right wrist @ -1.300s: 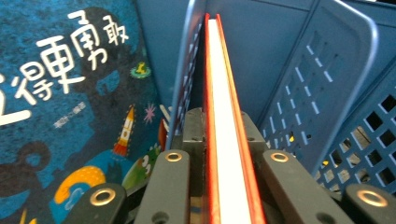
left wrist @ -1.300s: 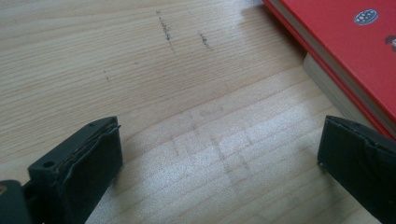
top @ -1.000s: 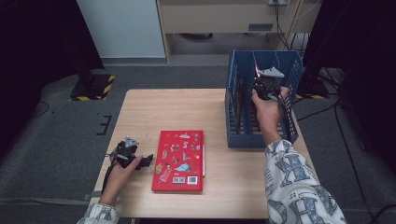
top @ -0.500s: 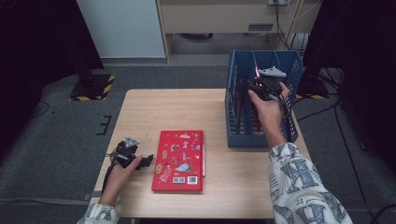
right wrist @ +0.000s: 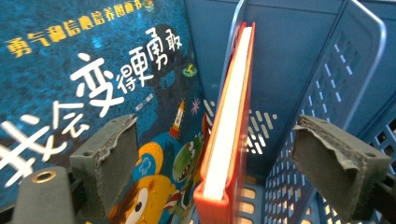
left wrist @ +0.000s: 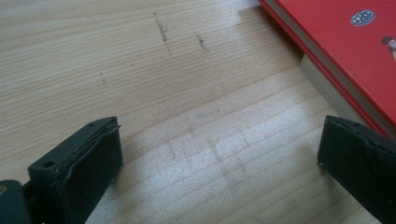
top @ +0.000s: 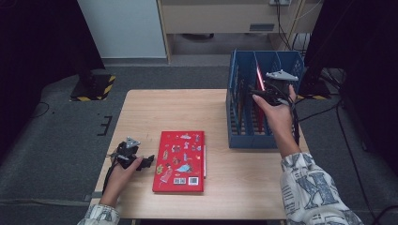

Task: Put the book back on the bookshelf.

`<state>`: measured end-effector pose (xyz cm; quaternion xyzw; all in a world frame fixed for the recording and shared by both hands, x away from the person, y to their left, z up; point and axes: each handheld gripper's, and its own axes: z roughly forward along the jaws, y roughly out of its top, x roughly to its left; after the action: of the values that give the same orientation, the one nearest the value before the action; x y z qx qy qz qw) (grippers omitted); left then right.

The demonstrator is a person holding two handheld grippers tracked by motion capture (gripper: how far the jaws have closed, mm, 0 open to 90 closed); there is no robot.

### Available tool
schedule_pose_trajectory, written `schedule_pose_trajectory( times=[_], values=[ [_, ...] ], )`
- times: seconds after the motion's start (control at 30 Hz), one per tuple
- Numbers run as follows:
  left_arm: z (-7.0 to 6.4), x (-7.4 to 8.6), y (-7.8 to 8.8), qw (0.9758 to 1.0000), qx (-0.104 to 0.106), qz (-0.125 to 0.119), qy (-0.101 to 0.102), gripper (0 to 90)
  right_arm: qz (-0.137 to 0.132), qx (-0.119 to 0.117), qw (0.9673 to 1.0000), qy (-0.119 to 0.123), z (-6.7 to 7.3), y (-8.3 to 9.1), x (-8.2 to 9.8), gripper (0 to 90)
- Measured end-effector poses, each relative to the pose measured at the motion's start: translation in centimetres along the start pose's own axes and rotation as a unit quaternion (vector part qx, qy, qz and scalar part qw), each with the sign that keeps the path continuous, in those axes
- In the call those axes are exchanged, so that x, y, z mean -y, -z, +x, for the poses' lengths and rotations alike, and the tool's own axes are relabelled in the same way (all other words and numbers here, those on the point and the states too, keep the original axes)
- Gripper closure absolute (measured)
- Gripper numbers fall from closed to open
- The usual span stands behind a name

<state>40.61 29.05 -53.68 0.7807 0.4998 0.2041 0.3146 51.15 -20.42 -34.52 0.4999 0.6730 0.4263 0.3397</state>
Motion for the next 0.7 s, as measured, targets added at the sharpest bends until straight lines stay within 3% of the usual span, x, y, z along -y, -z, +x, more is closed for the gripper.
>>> schedule_pose_trajectory(
  times=[0.7],
  values=[
    [0.0,0.0,0.0,1.0,0.0,0.0,0.0,0.0,0.013,-0.048,0.9987,0.011,0.3,2.5,1.6,5.2]
  ],
)
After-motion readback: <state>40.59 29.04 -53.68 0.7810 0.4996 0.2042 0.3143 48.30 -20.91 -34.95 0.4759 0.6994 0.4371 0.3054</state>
